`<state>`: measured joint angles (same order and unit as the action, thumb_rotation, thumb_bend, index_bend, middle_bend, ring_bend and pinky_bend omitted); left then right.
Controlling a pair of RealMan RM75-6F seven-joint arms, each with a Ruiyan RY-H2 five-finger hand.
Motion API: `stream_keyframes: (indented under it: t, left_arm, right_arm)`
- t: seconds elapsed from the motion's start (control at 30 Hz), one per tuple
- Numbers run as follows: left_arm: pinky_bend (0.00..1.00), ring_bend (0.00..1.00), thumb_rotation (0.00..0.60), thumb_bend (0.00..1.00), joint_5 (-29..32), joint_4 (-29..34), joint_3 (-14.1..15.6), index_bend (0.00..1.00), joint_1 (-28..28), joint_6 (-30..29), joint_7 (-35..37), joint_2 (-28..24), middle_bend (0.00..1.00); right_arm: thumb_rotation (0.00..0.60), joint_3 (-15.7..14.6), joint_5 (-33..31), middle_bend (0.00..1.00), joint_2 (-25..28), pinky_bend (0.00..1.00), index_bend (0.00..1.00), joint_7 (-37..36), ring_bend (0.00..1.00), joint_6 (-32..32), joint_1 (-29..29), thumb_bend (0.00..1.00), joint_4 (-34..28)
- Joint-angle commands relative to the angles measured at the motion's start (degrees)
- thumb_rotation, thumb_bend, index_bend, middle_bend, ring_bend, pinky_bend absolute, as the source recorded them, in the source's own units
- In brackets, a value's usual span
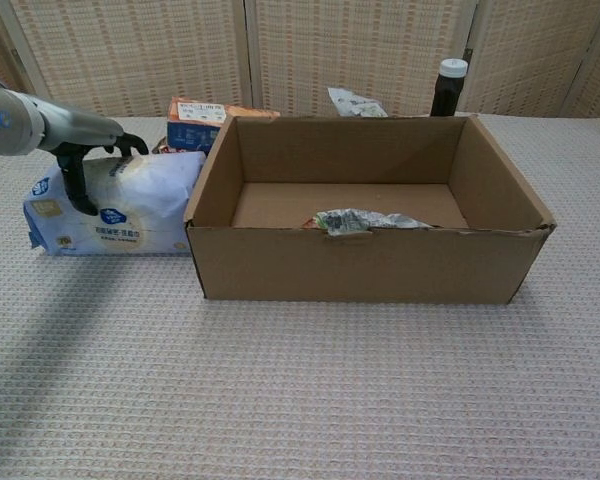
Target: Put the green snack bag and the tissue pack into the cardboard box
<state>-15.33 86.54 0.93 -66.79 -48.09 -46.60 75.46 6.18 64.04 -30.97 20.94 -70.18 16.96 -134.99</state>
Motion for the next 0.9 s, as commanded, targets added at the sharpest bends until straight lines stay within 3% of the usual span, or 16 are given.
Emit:
stream_keyframes:
  t: [0.03,0.13,0.3,0.67,0.9]
  left_arm:
    - [0.50,0.31,0.600,0.28,-0.81,-0.26,0.05,0.20,0.47,-0.39,0.62,0.28,0.33]
    - [0.60,0.42,0.600,0.31,-1.99,-0.15,0.17,0.34,0.89,-0.81,1.05,0.14,0.46]
    - [0.69,0.54,0.600,0.33,-3.69,0.85,0.07,0.47,1.33,-1.25,1.67,-1.52,0.60]
    - [0.71,0.58,0.600,0.33,-2.65,6.82,-0.24,0.51,-3.27,-2.30,-4.28,-12.52,0.64]
    - [0.71,0.58,0.600,0.33,-0.44,11.02,-2.15,0.51,-7.62,-2.96,-7.88,-19.32,0.64]
  right_arm:
    - [0.600,0.02,0.14,0.11,0.09,0.00,0.09,-0.25,0.00,-0.04,0.00,0.07,0.00]
    - [0.600,0.05,0.30,0.11,0.21,0.00,0.09,-0.56,0.00,-0.28,-0.11,0.07,0.00]
    - [0.600,0.02,0.26,0.11,0.15,0.00,0.09,-0.65,0.00,-0.28,-0.08,0.07,0.00]
    - [0.600,0.07,0.37,0.11,0.33,0.00,0.09,-1.00,0.00,-0.57,-0.13,0.07,0.00]
    - [0.600,0.02,1.22,0.11,0.94,0.00,0.09,-2.03,0.00,-0.69,-0.48,0.07,0.00]
